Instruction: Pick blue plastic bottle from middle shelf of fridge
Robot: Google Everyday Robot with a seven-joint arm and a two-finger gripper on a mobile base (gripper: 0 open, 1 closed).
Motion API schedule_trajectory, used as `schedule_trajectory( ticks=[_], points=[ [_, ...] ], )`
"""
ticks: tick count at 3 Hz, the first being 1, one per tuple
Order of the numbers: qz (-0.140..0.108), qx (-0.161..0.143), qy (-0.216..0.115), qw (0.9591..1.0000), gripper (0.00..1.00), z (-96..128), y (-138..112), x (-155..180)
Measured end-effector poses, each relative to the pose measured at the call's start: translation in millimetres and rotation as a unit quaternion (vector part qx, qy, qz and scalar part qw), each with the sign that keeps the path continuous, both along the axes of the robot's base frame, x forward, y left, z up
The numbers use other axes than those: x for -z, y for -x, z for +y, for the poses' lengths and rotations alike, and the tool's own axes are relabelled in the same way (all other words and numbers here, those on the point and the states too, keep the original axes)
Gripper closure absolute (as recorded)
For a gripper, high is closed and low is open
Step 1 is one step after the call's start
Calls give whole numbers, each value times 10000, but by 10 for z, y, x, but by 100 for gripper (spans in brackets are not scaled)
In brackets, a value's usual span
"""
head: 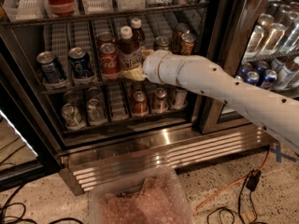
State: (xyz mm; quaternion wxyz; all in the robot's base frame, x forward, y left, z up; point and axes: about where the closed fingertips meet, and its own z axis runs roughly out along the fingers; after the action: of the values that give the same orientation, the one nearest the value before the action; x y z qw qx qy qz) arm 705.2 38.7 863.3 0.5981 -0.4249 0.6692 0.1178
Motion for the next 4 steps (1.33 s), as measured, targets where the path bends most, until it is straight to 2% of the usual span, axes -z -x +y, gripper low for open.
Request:
schedule_trajectory(
  ticks=[1, 2, 4],
  points=[
    [220, -200, 97, 9995, 100, -73, 69, 35],
    [328, -277, 179, 9989, 100, -147, 127, 38],
    [556, -275, 367, 9974, 100, -309, 278, 32]
  ],
)
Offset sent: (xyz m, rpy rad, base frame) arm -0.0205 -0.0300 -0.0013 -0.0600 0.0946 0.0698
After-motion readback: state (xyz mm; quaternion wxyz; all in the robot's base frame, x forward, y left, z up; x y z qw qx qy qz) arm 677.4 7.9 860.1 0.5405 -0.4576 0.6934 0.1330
